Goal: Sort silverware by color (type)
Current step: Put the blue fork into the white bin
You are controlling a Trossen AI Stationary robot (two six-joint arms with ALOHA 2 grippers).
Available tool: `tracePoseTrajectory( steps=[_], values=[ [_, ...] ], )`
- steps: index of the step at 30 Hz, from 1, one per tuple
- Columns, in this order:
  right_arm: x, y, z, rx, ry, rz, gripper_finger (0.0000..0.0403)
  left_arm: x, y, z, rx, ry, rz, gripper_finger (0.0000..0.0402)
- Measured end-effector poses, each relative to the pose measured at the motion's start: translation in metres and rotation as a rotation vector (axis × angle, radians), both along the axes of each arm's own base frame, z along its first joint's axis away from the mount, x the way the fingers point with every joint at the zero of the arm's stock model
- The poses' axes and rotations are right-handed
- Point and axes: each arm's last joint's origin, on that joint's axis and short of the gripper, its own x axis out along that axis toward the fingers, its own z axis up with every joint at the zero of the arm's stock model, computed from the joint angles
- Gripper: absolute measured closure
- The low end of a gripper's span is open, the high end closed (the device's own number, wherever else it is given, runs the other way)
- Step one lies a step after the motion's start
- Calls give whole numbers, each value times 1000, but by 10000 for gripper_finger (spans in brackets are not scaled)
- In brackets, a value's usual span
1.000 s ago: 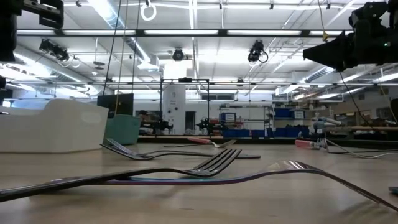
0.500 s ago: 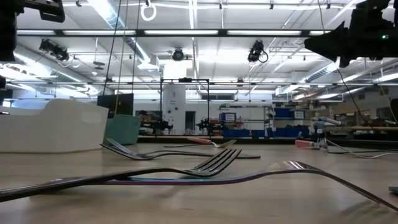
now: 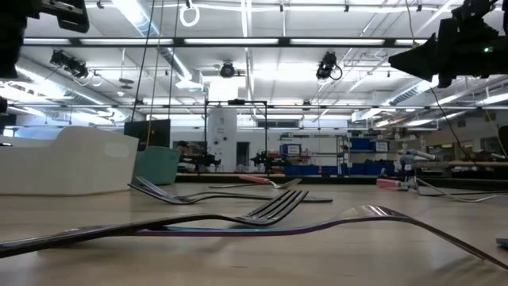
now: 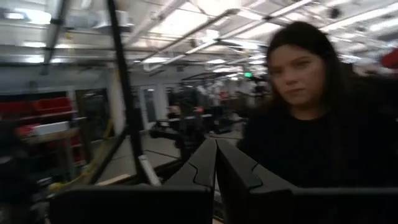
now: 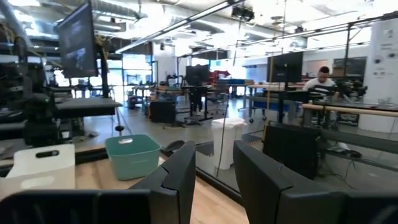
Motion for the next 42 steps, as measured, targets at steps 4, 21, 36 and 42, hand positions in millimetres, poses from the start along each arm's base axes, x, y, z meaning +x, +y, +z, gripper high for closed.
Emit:
tracePoseTrajectory(
  steps=[4,21,36,42],
  values=[
    [-1,0,4,7,-52,2,285,3,4,1,-136,46,136,381],
    [-1,0,5,3,-53,3,285,2,11,7,-228,-29,351,381],
    [-1,0,4,3,-49,3,285,2,11,8,-230,-30,350,381],
    [-1,0,4,2,-46,3,285,2,11,8,-232,-28,349,381]
  ],
)
